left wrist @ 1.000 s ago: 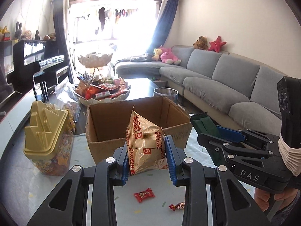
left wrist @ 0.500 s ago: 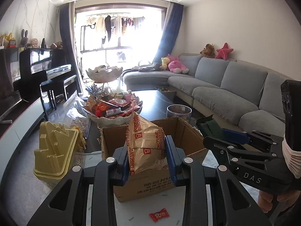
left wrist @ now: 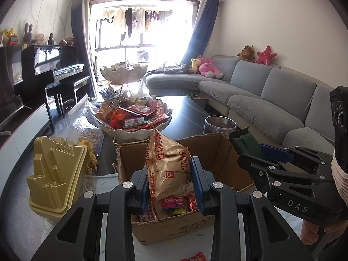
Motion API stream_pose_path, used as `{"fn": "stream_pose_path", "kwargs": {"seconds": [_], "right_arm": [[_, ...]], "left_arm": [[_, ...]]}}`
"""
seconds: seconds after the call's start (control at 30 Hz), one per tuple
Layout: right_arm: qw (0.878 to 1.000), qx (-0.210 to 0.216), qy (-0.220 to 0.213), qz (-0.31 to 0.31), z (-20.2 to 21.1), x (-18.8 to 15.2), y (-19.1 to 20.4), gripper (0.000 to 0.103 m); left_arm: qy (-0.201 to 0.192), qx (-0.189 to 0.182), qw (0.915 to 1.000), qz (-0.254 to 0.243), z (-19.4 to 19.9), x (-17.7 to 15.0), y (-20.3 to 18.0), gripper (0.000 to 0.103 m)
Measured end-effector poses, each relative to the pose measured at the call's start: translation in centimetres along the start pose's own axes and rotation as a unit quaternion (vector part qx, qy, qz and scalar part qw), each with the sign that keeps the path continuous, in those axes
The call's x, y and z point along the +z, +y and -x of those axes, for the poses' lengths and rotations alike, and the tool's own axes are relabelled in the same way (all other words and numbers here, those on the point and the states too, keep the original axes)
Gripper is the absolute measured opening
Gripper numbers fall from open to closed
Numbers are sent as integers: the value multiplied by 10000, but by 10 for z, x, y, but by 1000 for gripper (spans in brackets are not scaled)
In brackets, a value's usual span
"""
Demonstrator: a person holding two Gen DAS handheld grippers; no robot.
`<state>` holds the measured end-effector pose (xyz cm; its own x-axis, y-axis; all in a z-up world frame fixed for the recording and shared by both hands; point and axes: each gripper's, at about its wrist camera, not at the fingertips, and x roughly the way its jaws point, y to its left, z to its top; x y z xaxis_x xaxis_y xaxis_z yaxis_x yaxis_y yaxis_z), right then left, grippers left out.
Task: Organize snacks
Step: 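Carry both packets into the cardboard box and open both grippers, then move both open grippers back down to the two candies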
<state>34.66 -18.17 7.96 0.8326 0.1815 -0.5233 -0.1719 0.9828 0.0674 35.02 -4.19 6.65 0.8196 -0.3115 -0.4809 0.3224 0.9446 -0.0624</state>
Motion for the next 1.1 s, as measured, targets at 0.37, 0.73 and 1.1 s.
{"fn": "stream_pose_path", "kwargs": {"seconds": [0.37, 0.73, 1.1], "right_arm": [[9998, -185, 4, -13, -27, 7, -2, 56], [9997, -231, -35, 24, -3, -8, 0, 68], [9998, -169, 100, 96, 23, -32, 7, 68]], "left_arm": [[69, 427, 9990, -100, -20, -1, 8, 60], [47, 505, 9984, -265, 12, -13, -5, 65], [31, 521, 9978, -407, 49, -29, -15, 69]]}}
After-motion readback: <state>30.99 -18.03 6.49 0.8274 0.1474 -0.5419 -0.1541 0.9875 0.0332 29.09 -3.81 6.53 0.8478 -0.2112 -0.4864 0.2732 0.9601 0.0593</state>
